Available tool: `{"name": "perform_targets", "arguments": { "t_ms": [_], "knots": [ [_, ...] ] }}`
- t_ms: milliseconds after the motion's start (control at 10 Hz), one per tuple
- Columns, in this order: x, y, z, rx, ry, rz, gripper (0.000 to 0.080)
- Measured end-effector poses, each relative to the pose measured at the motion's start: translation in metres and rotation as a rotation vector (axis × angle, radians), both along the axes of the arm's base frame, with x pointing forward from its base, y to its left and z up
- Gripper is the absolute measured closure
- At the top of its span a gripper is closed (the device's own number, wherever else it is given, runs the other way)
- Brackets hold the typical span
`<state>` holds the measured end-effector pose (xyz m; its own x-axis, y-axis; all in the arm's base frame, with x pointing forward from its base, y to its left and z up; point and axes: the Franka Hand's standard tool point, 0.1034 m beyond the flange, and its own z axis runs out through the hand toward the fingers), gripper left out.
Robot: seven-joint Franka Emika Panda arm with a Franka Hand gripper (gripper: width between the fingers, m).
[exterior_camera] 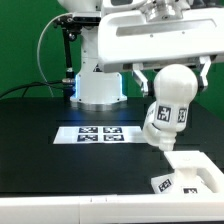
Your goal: Assemble lamp
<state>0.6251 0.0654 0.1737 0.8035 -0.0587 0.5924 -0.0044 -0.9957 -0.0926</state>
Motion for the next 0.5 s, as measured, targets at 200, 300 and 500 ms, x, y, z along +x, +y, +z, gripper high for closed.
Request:
{"name": "perform_targets", "arguments": {
  "t_ms": [200, 300, 500],
  "knots": [
    [0.001, -0.006, -0.008, 0.037, 0.029, -0.015, 0.0223],
    [-0.002, 0.002, -0.013, 0.04, 0.039, -0.004, 0.0223],
    [-0.002, 0.001, -0.013, 0.039, 0.039, -0.005, 0.0223]
  ]
}}
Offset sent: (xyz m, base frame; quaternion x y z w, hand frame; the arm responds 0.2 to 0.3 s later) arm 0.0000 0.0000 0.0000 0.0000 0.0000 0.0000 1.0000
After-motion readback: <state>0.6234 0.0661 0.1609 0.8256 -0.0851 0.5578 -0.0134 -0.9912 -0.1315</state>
